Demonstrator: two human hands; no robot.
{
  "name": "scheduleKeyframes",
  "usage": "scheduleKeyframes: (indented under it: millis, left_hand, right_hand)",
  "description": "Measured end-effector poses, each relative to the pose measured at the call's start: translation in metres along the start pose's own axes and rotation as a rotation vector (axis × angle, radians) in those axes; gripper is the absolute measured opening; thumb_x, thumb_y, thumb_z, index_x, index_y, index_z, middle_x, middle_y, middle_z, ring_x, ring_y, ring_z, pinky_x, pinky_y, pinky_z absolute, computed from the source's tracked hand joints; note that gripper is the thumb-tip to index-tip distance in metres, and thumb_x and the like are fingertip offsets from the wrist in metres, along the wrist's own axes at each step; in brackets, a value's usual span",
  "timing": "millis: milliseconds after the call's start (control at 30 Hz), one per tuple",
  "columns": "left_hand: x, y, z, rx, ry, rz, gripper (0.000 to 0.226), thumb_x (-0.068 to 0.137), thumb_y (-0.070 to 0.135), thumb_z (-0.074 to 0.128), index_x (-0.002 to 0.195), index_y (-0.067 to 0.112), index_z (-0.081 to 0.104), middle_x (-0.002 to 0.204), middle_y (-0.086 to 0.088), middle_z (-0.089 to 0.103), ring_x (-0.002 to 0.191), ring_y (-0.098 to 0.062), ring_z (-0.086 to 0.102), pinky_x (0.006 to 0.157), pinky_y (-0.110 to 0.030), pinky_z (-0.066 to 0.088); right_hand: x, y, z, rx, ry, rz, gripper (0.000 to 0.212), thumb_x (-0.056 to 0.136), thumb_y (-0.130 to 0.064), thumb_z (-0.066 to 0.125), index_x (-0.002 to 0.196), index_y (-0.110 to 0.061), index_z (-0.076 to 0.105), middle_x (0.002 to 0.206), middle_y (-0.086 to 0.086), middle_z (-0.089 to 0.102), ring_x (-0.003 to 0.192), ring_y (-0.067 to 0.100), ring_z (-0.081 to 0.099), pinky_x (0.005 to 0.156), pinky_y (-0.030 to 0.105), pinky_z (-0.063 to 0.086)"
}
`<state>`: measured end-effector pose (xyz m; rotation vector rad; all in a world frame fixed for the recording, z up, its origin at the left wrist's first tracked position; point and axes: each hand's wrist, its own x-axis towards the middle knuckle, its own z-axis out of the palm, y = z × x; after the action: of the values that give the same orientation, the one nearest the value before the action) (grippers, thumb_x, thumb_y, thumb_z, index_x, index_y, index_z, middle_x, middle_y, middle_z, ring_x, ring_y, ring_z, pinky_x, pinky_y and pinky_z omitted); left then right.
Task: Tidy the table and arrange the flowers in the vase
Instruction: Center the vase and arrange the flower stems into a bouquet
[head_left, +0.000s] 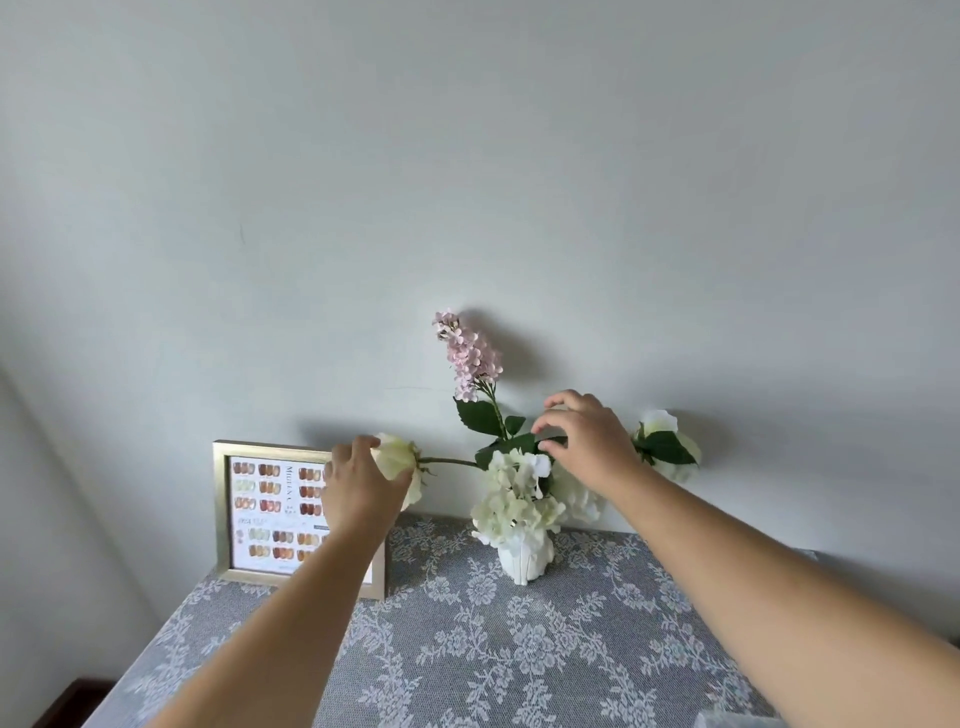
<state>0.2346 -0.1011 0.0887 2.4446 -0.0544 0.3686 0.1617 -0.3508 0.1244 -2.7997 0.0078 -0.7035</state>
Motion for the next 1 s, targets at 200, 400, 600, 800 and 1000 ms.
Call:
scheduleKeyframes:
  millis: [200, 400, 600, 800, 1000]
  left_hand:
    - [0.004, -0.013, 0.008, -0.125, -0.028, -0.053, 0.052, 0.075, 0.031, 0.07, 0.115, 0.01, 0.045, 0.114, -0.014, 0.053, 0.098, -0.028, 0.05, 0.07, -0.033, 0.037]
    - [0.015, -0.018, 0.01, -0.298, 0.006, -0.174, 0.034, 0.074, 0.026, 0.072, 0.1, 0.007, 0.062, 0.1, -0.012, 0.063, 0.09, -0.029, 0.056, 0.076, -0.037, 0.048]
    - [0.02, -0.013, 0.008, -0.382, 0.003, -0.177, 0.004, 0.076, 0.018, 0.071, 0.075, 0.015, 0.07, 0.073, -0.004, 0.069, 0.064, -0.019, 0.057, 0.062, -0.034, 0.051]
    - [0.021, 0.012, -0.004, -0.434, 0.057, -0.018, 0.009, 0.075, 0.018, 0.073, 0.072, 0.023, 0.066, 0.062, 0.012, 0.062, 0.061, -0.001, 0.057, 0.051, -0.017, 0.038]
    - [0.01, 0.047, 0.005, -0.477, -0.006, 0.168, 0.011, 0.076, 0.014, 0.072, 0.073, 0.024, 0.068, 0.066, 0.012, 0.066, 0.063, 0.0, 0.061, 0.058, -0.01, 0.047]
  right_hand:
    - [0.014, -0.005, 0.014, -0.114, -0.098, -0.075, 0.05, 0.076, 0.011, 0.056, 0.101, -0.031, 0.066, 0.129, -0.001, 0.053, 0.11, 0.019, 0.048, 0.092, 0.04, 0.044]
    - [0.023, 0.0, 0.024, -0.107, -0.118, -0.116, 0.033, 0.08, 0.001, 0.06, 0.093, -0.027, 0.07, 0.127, 0.0, 0.056, 0.111, 0.021, 0.049, 0.095, 0.044, 0.042]
    - [0.041, 0.003, 0.033, 0.115, 0.01, 0.051, 0.009, 0.081, -0.029, 0.066, 0.083, -0.022, 0.071, 0.108, -0.006, 0.061, 0.1, 0.015, 0.05, 0.093, 0.036, 0.039]
    - [0.057, -0.003, 0.034, 0.226, 0.005, 0.189, 0.014, 0.081, -0.029, 0.068, 0.074, -0.017, 0.071, 0.099, -0.004, 0.061, 0.094, 0.014, 0.053, 0.088, 0.032, 0.042]
    - [0.065, -0.004, 0.034, 0.245, -0.001, 0.239, 0.018, 0.08, -0.028, 0.069, 0.071, -0.012, 0.072, 0.095, -0.001, 0.062, 0.092, 0.018, 0.057, 0.085, 0.036, 0.047]
